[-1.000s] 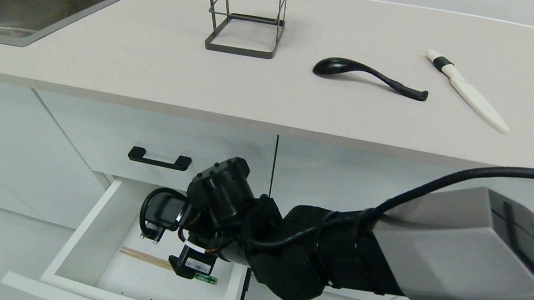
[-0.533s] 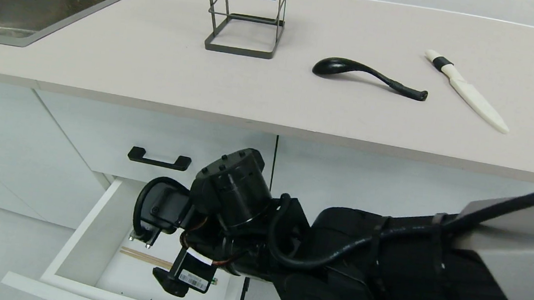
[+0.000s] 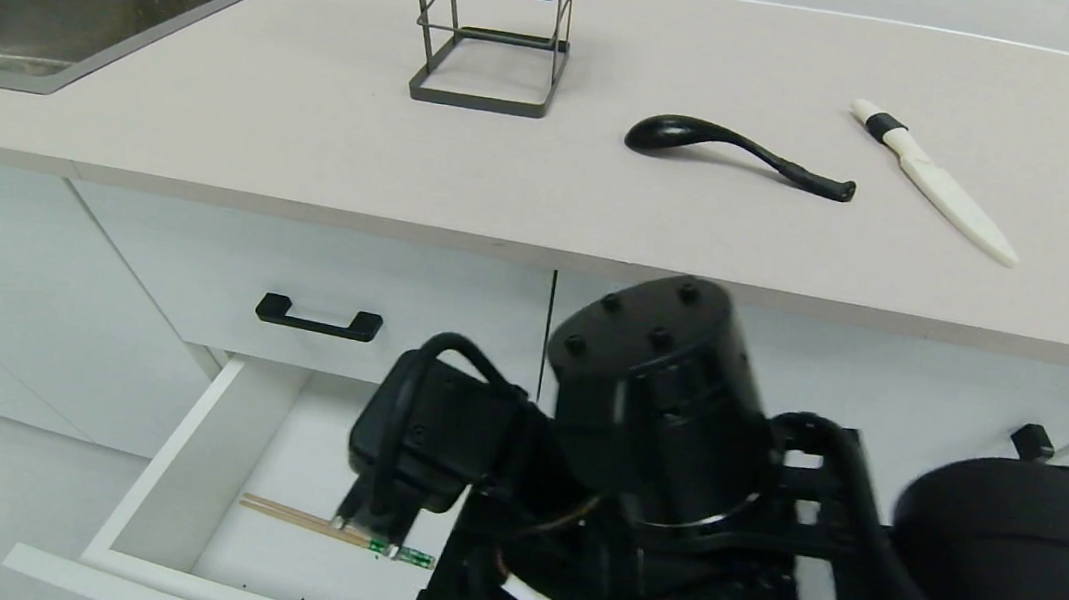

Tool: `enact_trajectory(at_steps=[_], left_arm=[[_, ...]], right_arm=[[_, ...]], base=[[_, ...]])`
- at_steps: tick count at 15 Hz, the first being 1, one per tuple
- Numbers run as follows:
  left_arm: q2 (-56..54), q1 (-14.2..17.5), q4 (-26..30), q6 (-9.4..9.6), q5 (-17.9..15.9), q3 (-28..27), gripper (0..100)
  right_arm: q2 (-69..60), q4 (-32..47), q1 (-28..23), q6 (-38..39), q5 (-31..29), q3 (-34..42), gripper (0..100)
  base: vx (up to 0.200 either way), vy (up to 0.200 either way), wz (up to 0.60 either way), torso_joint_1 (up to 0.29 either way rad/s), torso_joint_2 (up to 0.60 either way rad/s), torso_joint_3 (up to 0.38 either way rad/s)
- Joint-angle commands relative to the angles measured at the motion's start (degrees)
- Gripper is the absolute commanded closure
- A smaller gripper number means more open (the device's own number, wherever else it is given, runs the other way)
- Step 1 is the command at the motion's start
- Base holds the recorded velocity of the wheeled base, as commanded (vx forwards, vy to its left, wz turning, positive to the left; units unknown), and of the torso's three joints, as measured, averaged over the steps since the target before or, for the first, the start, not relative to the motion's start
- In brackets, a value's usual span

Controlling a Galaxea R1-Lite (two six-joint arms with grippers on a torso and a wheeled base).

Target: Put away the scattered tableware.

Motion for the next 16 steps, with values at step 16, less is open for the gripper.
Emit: enact_trajectory(at_steps=[16], left_arm=[[0.1,0.0,0.0,0.0,0.0,0.0,0]], right_arm=[[-25.5,-19.4,3.7,7.6,-12.7,23.9,0]], base=[[0.0,0.0,0.0,0.0,0.0,0.0]])
